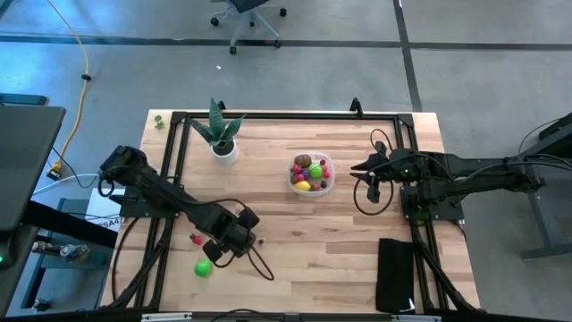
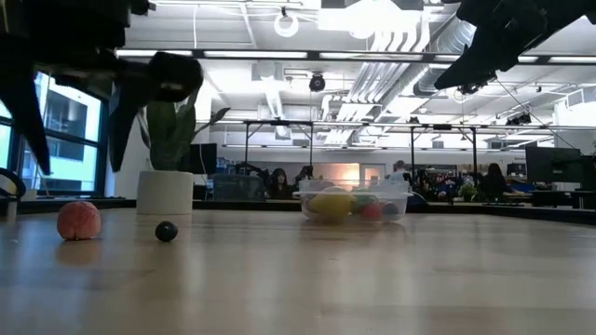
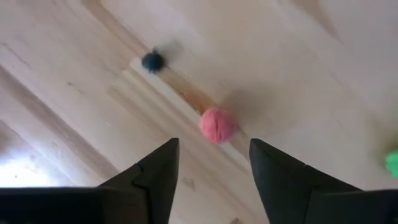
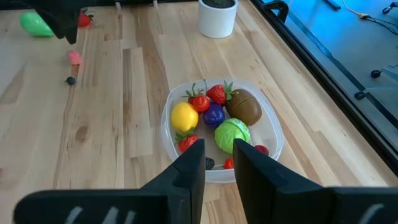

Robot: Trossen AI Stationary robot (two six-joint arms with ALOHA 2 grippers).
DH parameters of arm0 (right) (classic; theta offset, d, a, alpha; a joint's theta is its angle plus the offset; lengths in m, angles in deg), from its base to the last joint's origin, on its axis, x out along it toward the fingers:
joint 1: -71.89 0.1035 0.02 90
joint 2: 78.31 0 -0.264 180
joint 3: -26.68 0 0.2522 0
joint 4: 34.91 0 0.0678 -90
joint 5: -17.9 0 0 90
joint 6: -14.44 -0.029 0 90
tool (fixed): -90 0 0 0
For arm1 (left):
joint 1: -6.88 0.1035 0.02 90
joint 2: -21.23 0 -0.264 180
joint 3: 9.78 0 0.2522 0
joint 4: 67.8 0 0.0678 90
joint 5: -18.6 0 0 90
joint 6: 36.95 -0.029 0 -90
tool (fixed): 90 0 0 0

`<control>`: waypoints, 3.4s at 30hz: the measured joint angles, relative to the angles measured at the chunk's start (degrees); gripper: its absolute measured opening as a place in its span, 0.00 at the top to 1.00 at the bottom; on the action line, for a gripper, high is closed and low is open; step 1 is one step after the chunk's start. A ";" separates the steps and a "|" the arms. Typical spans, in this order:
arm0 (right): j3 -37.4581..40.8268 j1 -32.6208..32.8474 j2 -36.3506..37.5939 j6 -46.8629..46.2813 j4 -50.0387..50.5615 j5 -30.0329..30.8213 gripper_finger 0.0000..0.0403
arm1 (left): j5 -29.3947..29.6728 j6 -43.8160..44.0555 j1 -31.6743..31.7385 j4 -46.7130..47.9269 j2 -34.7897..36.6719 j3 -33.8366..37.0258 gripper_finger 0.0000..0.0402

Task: Pick and placing Produce into tupperware
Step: Put the peach into the transparent bin

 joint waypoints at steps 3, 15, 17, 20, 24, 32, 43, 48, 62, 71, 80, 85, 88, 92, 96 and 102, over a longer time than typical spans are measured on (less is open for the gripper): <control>0.00 0.00 0.00 0.00 0.00 0.00 0.82 | -1.08 0.76 0.02 0.01 -1.46 0.08 0.48; 0.00 0.00 0.00 0.00 0.33 -0.01 0.82 | -2.56 -0.32 0.17 -2.83 -4.38 0.19 0.39; 0.00 0.00 -0.02 0.00 0.33 0.01 0.82 | -2.59 -1.20 0.17 -4.14 -5.22 0.02 0.40; 0.00 0.00 0.00 0.00 0.37 0.01 0.82 | -2.97 -1.68 0.17 -3.85 -6.07 0.19 0.41; -0.02 0.00 -0.11 0.00 0.80 0.01 0.82 | -3.01 -1.69 0.20 -4.79 -6.62 0.59 0.43; -0.02 0.00 -0.57 0.00 0.98 0.01 0.82 | -2.93 -1.72 0.20 -5.11 -8.24 0.56 0.46; -0.02 0.00 -0.68 0.00 1.18 0.01 0.82 | -2.49 -1.89 0.22 -5.79 -9.01 0.52 0.51; -0.02 0.00 -0.68 0.00 1.17 0.00 0.82 | -2.48 -1.89 0.22 -5.75 -9.01 0.52 0.57; -0.02 0.00 -0.68 0.00 1.17 0.01 0.82 | -1.28 -1.85 0.22 -5.99 -9.05 0.52 0.66; -0.02 0.00 -0.68 0.00 1.17 -0.01 0.82 | -0.96 -1.86 0.22 -6.10 -9.05 0.52 0.69; -0.02 0.00 -0.68 0.00 1.17 0.01 0.82 | -0.75 -1.86 0.22 -6.32 -9.07 0.52 0.69; -0.02 0.00 -0.68 0.00 1.17 0.01 0.82 | -0.77 -1.86 0.22 -6.30 -9.07 0.52 0.69; -0.02 0.00 -0.68 0.00 1.17 0.01 0.82 | -0.75 -1.86 0.22 -6.30 -9.07 0.52 0.69; -0.02 0.00 -0.68 0.00 1.17 0.00 0.82 | 0.10 -2.39 0.98 -5.95 -9.18 -0.23 0.69; 0.00 0.00 -0.68 0.00 1.17 -0.01 0.82 | 1.15 -4.26 2.71 -4.01 -9.18 -2.79 0.69; 0.00 0.00 -0.68 0.00 1.17 0.00 0.82 | 3.32 -10.68 7.17 -0.23 -9.18 -9.36 0.69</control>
